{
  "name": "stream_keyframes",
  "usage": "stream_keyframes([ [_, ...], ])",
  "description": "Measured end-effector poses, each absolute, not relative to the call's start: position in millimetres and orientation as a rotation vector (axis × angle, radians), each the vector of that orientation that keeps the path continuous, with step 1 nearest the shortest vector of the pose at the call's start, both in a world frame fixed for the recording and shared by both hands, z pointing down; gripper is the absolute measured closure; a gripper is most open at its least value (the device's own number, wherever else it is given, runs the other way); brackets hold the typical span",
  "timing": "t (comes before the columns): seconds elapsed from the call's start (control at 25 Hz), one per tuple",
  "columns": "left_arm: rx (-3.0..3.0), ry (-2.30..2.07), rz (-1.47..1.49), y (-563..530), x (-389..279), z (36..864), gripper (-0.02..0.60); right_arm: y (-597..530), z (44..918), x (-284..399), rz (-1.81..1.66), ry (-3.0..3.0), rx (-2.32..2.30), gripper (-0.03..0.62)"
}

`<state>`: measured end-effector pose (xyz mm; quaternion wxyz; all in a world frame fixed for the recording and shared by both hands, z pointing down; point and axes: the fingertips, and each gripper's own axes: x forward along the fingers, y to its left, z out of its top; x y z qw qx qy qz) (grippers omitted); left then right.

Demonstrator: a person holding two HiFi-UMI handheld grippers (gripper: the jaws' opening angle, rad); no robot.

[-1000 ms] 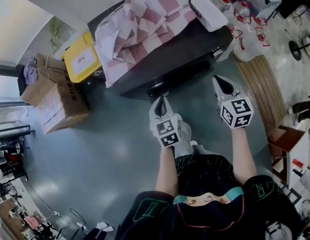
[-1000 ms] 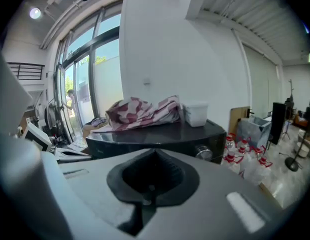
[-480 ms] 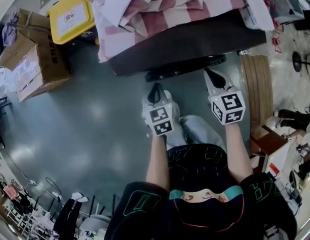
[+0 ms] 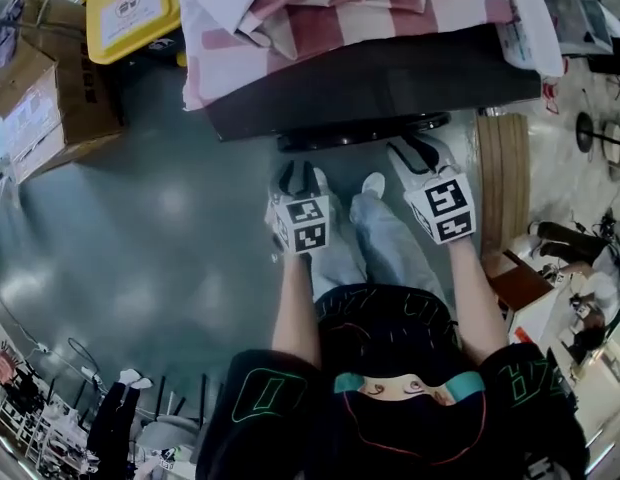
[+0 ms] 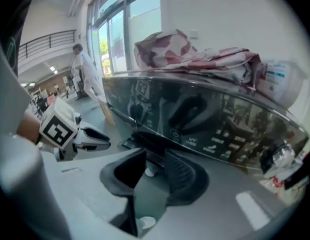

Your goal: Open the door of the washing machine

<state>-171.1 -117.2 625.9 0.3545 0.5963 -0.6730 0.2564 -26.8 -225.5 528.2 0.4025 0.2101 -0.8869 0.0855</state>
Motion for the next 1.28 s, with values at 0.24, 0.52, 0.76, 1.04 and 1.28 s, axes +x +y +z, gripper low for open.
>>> stream_keyframes([
  [0.24,1.610,-1.637,0.969,-123.0,-179.2,663.1,0.416,-221.1,547.3,-25.8,-0.076,-2.096,0.326,0.444],
  [0.52,1.650,-1.548,1.054,-125.2,-182.5,696.0,0.403,-222.7,565.1,-32.4,-0.274,-1.992,0.191,0.442],
  [0.76,1.676,-1.514,1.049,-132.3,-176.7,702.9,0.400,-223.0,573.7,-35.6,-0.412,-1.918,0.102,0.442],
  [1.04,1.691,-1.495,1.113,-139.8,-180.7,713.2,0.407,-224.4,577.4,-37.3,-0.451,-1.908,0.055,0.442],
  [1.28,1.665,-1.449,1.103,-139.6,-178.1,714.4,0.410,-225.6,578.1,-37.0,-0.416,-1.929,0.070,0.454],
])
